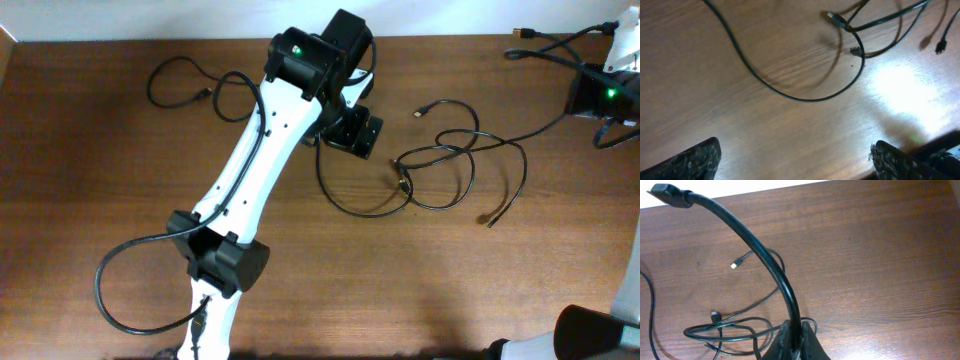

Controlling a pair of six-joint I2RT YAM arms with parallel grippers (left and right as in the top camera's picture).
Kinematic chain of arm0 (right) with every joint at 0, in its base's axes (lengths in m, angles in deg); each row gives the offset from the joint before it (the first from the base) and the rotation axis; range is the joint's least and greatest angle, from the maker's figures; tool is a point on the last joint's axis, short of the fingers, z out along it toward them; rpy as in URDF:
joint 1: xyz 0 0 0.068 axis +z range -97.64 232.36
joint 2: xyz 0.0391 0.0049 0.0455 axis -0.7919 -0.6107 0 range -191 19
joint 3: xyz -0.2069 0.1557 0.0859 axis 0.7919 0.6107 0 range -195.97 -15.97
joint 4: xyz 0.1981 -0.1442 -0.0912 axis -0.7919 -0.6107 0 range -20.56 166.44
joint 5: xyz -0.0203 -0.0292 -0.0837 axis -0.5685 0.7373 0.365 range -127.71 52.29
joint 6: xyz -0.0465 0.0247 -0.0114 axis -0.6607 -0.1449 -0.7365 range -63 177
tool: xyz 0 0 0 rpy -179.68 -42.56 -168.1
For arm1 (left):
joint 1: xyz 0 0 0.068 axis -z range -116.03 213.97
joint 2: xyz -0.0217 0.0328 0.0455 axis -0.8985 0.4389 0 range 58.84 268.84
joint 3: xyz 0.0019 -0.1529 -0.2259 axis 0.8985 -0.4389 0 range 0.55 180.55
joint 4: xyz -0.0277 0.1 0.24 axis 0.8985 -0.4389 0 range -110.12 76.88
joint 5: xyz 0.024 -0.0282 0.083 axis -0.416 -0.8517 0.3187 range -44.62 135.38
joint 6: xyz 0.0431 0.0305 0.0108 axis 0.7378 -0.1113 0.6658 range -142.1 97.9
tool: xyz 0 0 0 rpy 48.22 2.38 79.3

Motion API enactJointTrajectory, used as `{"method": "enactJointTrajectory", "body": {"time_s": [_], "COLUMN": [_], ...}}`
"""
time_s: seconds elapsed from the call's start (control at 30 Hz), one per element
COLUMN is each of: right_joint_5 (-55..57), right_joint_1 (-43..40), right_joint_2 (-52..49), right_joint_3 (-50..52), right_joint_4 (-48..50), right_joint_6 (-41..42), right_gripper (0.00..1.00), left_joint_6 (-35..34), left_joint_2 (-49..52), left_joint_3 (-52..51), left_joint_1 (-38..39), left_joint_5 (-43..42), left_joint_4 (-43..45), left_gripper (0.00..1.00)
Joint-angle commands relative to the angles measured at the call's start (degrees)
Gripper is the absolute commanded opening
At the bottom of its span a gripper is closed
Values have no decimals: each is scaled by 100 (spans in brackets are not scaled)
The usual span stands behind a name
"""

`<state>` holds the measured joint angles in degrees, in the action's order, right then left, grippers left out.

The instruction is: Untangle cables

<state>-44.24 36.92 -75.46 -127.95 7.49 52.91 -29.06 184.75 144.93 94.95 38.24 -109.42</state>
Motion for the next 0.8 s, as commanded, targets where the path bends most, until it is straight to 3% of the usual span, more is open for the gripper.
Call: {"method": "enactJointTrajectory", "body": {"time_s": [0.0, 0.2, 0.37, 0.5, 0.6, 0.77], "right_joint_5": [-37, -35, -33, -33, -31, -31], "right_joint_1": [7, 7, 7, 7, 7, 4], "right_joint_2": [22, 22, 20, 20, 20, 20], "right_joint_3": [-107, -107, -107, -107, -107, -107], "right_joint_4": [11, 9, -35, -63, -68, -72], "right_joint_6": [-17, -17, -20, -20, -24, -63], "right_gripper": [4, 4, 4, 4, 4, 4], "left_joint_6": [-256, -219, -214, -208, -260, -236], "left_joint_2": [-678, -1902, -2564, -2616, -2616, -2621], "left_joint_3": [-11, -11, -11, -90, -684, -2006], "left_joint_1": [37, 9, -39, -105, -105, -105], "left_joint_5": [643, 1318, 1646, 2002, 1875, 1897], "left_joint_4": [166, 970, 2542, 2498, 2667, 3676], "left_gripper": [100, 99, 99, 99, 99, 99]}}
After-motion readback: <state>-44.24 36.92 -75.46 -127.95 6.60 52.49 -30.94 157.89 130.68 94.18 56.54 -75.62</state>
